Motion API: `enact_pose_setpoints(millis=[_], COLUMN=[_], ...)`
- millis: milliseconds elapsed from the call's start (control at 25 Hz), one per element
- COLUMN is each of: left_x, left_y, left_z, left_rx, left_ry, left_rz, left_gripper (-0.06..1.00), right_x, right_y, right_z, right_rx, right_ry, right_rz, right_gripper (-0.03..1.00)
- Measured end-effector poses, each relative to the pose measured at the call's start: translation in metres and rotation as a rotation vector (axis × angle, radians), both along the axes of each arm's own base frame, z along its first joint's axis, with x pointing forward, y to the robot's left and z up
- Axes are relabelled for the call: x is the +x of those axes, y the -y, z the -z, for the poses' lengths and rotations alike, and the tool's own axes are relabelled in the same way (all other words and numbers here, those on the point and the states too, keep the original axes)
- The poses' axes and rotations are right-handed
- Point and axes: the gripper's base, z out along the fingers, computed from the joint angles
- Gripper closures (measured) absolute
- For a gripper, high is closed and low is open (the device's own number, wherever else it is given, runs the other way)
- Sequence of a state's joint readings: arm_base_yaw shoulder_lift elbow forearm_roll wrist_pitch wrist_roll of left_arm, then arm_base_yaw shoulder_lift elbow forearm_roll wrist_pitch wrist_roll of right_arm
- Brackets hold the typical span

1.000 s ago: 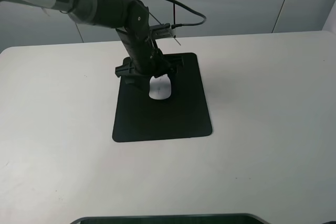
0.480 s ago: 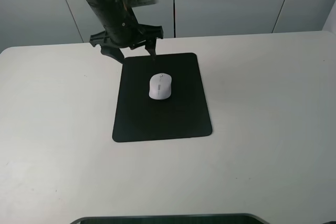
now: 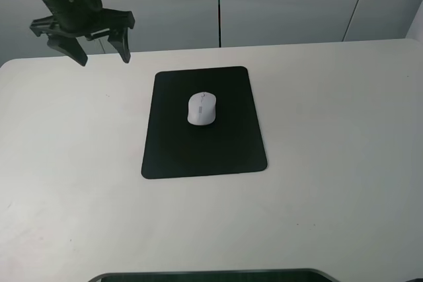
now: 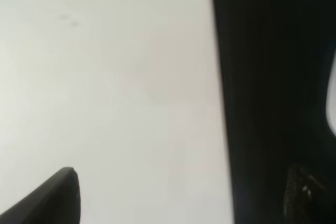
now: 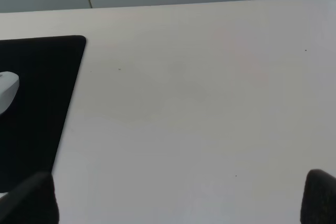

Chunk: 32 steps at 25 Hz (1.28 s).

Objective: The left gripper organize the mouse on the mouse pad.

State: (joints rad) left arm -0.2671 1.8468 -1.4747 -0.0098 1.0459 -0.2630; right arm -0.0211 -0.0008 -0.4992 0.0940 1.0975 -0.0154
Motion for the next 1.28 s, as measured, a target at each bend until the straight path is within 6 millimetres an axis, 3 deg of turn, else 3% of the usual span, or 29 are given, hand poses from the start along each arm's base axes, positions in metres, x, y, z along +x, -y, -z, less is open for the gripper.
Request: enact_pose_setpoints(millis=[200, 320, 560, 920, 1280], left_x=[-0.029, -0.054, -0.108, -0.174, -0.241], left_y=[-0.042, -0.055, -0.063, -0.072, -0.082], left_z=[-0.004, -0.010, -0.034, -0.068, -0.071], left_rx=[-0.010, -0.004, -0.025, -0.043, -0.025], left_ry=[0.017, 0.034, 0.176, 0.364, 0.516], left_rz=[-0.067, -0.062, -0.049, -0.030, 0.038], left_gripper=[0.20, 0.20, 0.20, 0.20, 0.20], right_x=[0.000, 0.000, 0.000, 0.000, 0.000], right_y=[0.000, 0.000, 0.000, 0.000, 0.000], right_z=[0.000, 0.000, 0.000, 0.000, 0.000], right_rx=[0.000, 0.000, 0.000, 0.000, 0.000], right_ry=[0.000, 0.000, 0.000, 0.000, 0.000], right_rz=[0.000, 0.000, 0.000, 0.000, 0.000], right_gripper=[0.27, 0.27, 0.27, 0.27, 0.27])
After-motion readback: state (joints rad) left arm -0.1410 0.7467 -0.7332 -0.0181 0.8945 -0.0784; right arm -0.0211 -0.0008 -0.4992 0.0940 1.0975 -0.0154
